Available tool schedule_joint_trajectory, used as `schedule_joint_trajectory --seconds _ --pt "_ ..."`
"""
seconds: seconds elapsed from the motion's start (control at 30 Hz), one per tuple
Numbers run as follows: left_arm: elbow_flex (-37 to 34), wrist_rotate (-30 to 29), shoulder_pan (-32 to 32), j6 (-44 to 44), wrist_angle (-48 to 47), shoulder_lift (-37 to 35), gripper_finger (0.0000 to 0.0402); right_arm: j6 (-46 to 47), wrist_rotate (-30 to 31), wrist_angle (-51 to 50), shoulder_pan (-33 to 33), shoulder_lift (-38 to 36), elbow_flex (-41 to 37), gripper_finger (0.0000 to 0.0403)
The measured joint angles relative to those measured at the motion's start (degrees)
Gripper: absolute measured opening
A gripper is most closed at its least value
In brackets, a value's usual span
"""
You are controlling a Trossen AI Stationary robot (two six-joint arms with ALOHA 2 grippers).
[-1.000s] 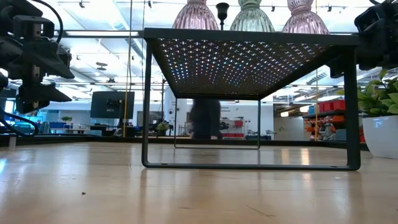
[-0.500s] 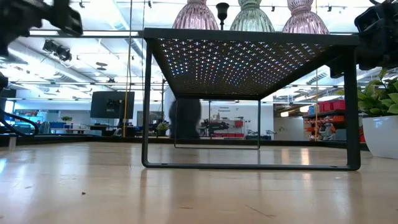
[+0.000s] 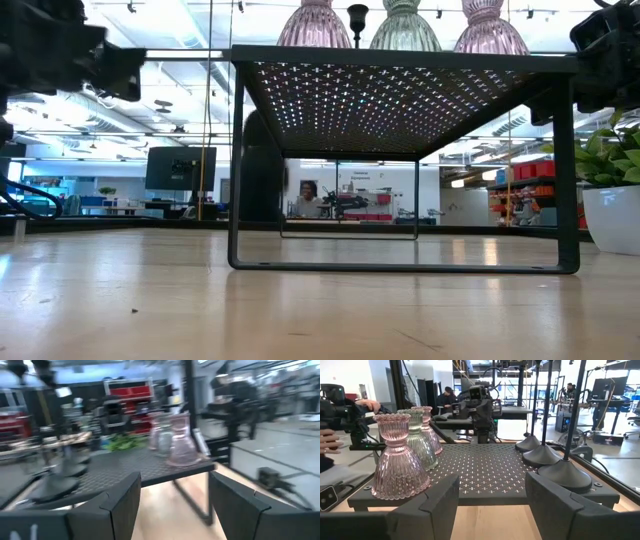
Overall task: Pick & Place candle stick holders
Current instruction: Return to Home Position
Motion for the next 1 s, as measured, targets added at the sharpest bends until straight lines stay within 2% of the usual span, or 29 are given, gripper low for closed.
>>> schedule_joint_trajectory --seconds 0.13,1.0 --pt "0.0 -2.91 0.0 0.38 -1.11 -0.02 0.0236 0.0 0.0 0.0 0.0 0.0 0.0 0.0229" --pt "0.0 -2.95 0.0 -1.37 -0.71 0.13 0.0236 0.01 0.01 0.0 0.0 0.0 0.0 0.0229"
